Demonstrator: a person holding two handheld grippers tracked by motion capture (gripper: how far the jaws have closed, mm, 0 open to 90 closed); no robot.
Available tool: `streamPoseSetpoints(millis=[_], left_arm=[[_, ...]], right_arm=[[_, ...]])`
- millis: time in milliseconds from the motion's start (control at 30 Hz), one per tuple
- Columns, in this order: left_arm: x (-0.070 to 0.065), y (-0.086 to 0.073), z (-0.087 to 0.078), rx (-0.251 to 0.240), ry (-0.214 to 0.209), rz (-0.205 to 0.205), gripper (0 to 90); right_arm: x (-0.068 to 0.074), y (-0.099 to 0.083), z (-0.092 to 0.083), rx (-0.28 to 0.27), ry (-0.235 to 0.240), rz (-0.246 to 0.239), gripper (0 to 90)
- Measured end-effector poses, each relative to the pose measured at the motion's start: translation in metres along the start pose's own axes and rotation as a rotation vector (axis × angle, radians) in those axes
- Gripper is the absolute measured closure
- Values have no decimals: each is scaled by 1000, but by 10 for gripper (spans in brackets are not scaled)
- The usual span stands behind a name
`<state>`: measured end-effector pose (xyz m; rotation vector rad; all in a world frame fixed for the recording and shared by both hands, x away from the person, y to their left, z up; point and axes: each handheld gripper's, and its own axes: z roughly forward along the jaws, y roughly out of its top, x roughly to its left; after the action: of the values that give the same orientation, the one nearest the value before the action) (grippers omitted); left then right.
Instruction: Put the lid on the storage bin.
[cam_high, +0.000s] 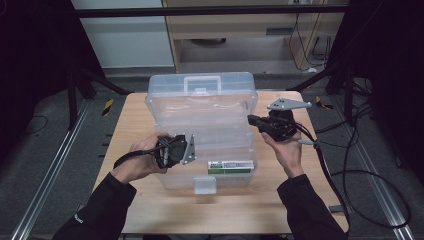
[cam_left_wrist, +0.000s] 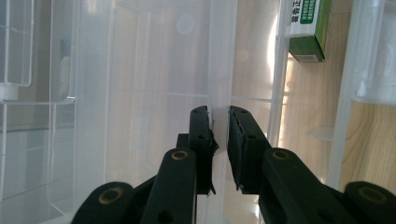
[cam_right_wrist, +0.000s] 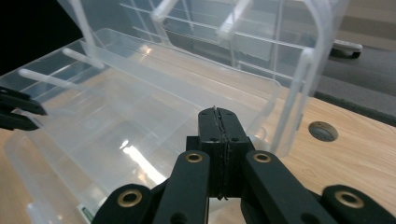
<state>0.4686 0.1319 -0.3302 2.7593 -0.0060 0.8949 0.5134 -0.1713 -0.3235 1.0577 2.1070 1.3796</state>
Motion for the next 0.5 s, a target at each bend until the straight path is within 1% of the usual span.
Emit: streamPoseSetpoints(millis=[33,167,233,500], left_arm=[[0,0,0,1,0,1,792],[-1,0,0,5,-3,2,791],[-2,0,0,2,-4,2,791],[-3,0,0,3,-12,2,791]], right_arm=[[-3,0,2,1,-14,4,900],[-5,1,3,2,-25,10,900],[-7,1,4,6,-41,12,900],[-10,2,4,2,-52,16,900]])
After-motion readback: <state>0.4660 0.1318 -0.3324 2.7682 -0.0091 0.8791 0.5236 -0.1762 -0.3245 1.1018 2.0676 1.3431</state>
